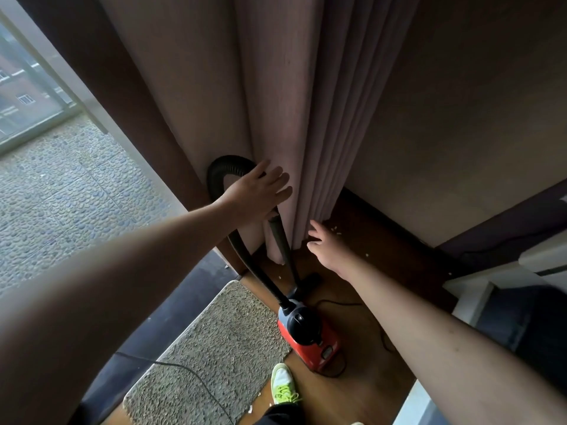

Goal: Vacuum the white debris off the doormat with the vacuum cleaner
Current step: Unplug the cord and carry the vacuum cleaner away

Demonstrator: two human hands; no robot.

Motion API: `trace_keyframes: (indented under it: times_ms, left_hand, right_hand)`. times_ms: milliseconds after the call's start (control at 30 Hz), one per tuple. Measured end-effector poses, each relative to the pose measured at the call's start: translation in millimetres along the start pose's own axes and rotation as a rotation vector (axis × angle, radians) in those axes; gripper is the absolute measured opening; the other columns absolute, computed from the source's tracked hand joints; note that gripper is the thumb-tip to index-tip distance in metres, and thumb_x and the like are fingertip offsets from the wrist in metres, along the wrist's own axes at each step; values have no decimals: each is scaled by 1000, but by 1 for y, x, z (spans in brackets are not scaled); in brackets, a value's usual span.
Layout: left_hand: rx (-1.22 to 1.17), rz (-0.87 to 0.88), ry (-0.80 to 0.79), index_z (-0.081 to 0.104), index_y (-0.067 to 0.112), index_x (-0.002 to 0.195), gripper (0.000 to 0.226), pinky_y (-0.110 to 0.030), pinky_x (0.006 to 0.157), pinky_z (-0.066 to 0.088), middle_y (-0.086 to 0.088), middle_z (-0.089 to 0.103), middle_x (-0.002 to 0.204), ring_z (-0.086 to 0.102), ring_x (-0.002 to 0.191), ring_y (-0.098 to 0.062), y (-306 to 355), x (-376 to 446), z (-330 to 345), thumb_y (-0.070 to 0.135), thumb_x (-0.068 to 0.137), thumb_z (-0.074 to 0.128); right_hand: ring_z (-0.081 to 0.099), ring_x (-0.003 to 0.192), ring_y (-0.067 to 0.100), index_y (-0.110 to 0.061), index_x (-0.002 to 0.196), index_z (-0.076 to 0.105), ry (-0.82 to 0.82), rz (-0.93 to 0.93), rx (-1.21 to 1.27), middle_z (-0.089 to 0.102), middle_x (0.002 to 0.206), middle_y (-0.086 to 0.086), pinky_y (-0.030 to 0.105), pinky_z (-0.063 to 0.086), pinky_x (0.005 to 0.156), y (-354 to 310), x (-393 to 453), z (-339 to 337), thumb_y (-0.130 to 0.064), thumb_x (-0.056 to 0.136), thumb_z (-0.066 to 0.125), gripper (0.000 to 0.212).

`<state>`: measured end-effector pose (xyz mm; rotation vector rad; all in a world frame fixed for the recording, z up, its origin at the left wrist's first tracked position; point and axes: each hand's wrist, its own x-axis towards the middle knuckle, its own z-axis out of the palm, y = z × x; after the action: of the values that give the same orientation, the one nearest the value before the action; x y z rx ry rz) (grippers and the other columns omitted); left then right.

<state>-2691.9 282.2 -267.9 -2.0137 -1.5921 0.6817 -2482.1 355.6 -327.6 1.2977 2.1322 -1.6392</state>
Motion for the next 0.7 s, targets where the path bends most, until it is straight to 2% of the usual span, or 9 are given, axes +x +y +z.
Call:
trace_keyframes:
  times_ms: [100,200,400,533,700]
  left_hand:
    - [-120,-52,64,55,21,136,58,-52,108,35,-7,53,138,48,129,-28,25,2,-8,57,90,52]
    - [-278,-160,17,54,21,136,57,-56,107,36,-7,52,137,46,129,-28,58,10,-28,56,91,50]
    - [-581,-285,-93,37,22,147,63,-54,114,21,-2,40,147,32,139,-25,133,28,-84,58,96,36]
    - [-709,-285,-132,31,20,151,65,-57,116,16,-3,36,150,28,141,-25,187,48,-130,58,98,34]
    - [-733,-217,-110,35,20,146,62,-56,115,17,-2,41,144,31,137,-24,238,82,-190,57,97,36]
  right_hand:
    - [37,143,22,-25,158,14,13,-14,-64,30,160,3,37,36,112,8,-14,-2,-18,105,43,61]
    - [33,145,25,-23,158,13,94,-10,-231,28,160,7,39,34,115,24,-32,-11,-21,104,43,61]
    - [25,147,26,-20,158,12,314,-37,-640,23,161,7,34,29,114,71,-105,-44,-25,104,43,63]
    - [30,143,27,-24,158,13,422,24,-785,27,159,5,41,31,113,116,-154,-70,-33,102,43,64]
    - [35,140,27,-21,157,17,524,100,-799,33,157,7,40,33,111,174,-212,-110,-33,100,44,64]
